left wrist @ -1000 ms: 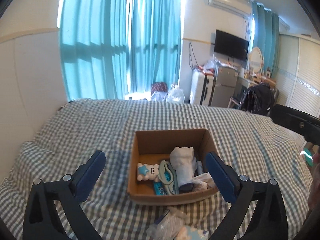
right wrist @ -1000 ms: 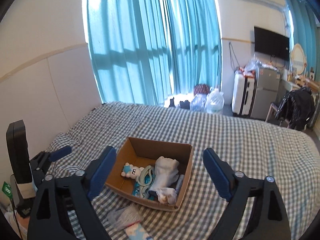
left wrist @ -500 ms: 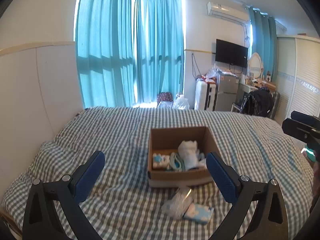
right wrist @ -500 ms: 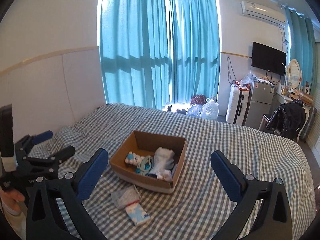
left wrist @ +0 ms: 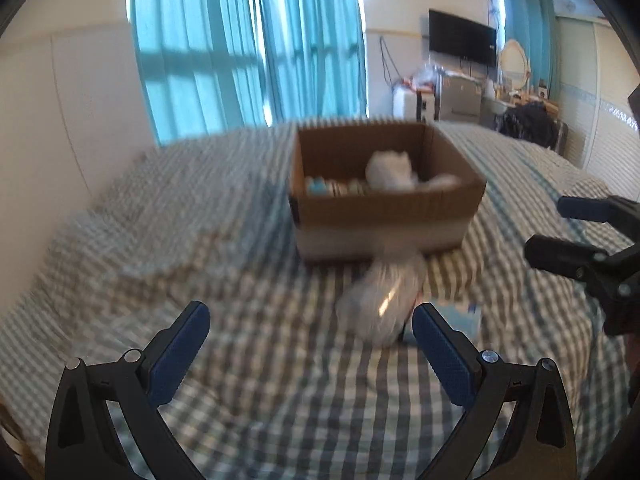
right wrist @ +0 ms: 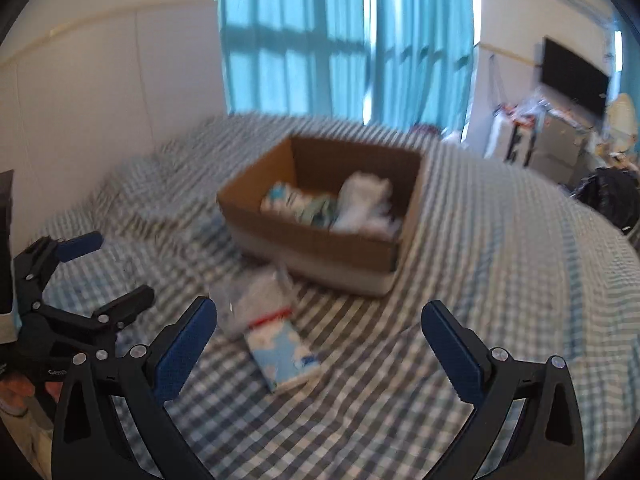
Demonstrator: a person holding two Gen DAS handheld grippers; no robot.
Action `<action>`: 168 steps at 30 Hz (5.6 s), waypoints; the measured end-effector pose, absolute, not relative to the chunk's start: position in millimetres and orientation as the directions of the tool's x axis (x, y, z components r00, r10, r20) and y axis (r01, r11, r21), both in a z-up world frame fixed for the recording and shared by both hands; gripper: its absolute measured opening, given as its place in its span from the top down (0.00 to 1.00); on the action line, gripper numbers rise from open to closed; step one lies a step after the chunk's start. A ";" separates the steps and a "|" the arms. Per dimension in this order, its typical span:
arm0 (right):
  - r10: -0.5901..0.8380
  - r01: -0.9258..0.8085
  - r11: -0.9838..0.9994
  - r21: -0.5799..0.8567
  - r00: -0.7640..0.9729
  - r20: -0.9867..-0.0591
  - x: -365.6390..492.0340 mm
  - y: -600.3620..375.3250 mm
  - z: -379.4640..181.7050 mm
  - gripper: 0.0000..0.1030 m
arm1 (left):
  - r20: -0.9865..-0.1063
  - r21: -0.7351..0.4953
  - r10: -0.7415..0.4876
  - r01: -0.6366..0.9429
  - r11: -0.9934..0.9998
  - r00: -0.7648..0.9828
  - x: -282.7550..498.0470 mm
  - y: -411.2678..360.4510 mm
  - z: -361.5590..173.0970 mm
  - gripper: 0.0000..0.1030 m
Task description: Organize objects
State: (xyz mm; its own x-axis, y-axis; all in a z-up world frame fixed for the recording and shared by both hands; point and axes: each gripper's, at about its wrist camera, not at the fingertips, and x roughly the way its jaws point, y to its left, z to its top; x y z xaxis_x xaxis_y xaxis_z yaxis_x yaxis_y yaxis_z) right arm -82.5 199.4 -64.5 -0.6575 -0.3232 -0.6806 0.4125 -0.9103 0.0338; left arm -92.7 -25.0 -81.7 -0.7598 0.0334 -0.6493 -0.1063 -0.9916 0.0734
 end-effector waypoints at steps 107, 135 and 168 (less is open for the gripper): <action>-0.343 0.356 -0.931 0.082 -0.777 -0.527 -238.6 183.4 37.9 0.40 | -0.541 0.046 0.094 -0.140 -0.989 -0.836 -270.2 10.2 6.6 0.35; -0.312 0.242 -0.950 0.199 -0.779 -0.543 -280.9 221.8 12.3 0.15 | -0.580 0.044 0.101 -0.155 -0.987 -0.808 -283.4 13.7 -21.9 0.06; -0.079 0.083 -0.997 0.005 -0.922 -0.379 -25.8 261.8 34.8 0.00 | -0.371 0.005 0.041 -0.046 -0.999 -0.928 -67.6 -1.4 36.2 0.00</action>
State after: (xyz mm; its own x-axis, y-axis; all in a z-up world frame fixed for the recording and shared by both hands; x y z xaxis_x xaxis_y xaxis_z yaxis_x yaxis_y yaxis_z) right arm -25.8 261.8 34.8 -0.9222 -0.0787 -0.3786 0.0830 -0.9965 0.0050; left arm -67.6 -1.4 36.2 -0.9278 0.0412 -0.3709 -0.0464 -0.9989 0.0051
